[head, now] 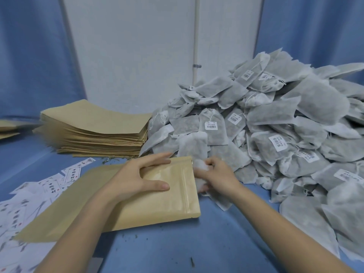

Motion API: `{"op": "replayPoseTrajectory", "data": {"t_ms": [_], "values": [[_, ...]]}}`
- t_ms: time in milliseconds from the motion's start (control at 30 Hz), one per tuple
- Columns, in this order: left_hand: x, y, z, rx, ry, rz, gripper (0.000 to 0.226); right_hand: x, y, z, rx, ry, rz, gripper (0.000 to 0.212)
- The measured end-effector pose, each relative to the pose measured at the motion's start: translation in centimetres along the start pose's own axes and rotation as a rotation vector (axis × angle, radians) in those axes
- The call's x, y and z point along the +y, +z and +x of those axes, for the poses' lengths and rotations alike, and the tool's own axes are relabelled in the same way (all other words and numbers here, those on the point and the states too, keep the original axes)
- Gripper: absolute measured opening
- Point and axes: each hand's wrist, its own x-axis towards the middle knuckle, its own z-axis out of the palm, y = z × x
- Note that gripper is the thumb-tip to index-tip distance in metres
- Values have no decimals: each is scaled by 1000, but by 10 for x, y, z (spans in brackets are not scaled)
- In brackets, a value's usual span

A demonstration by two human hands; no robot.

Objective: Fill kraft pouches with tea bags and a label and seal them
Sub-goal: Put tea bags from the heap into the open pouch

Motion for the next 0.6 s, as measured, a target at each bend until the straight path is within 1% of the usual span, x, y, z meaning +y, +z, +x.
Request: {"op": "replayPoseTrajectory", "data": {"t_ms": [33, 100, 133, 167, 200, 267, 300, 333, 400, 433, 467, 500, 567, 600], "values": [[0, 1, 1, -4, 2, 16, 74, -2, 7, -2, -149, 20, 97, 30], [1, 2, 1, -3, 0, 39, 73, -3, 21, -4, -393, 16, 63, 26], [1, 3, 1, -2, -2, 39, 72, -3, 27, -4, -458, -16, -9, 24], [1, 3, 0, -1, -3, 36, 71, -4, 29, -4, -472, -84, -131, 22], [1, 3, 0, 1, -4, 38, 71, -6, 28, -3, -439, -177, -276, 21], [1, 2, -1, 11, -10, 63, 68, -7, 17, 2, -287, -373, -548, 22], [1, 2, -1, 17, -14, 75, 67, -6, 6, 4, -205, -429, -661, 25], [1, 3, 0, 20, -20, 85, 66, -5, -7, 6, -138, -409, -780, 35], [1, 3, 0, 17, -29, 102, 66, 0, -30, 6, -60, -184, -1057, 66], [0, 3, 0, 16, -32, 111, 66, 3, -38, 4, -62, -75, -1162, 75], [0, 3, 1, 16, -36, 119, 66, 5, -41, 5, -79, -14, -1204, 77], [0, 3, 1, 17, -44, 124, 66, 7, -43, 5, -99, 14, -1190, 76], [0, 3, 1, 17, -57, 124, 65, 6, -45, 7, -110, -34, -1074, 67], [0, 3, 0, 15, -60, 121, 64, 3, -46, 7, -100, -62, -970, 61]]}}
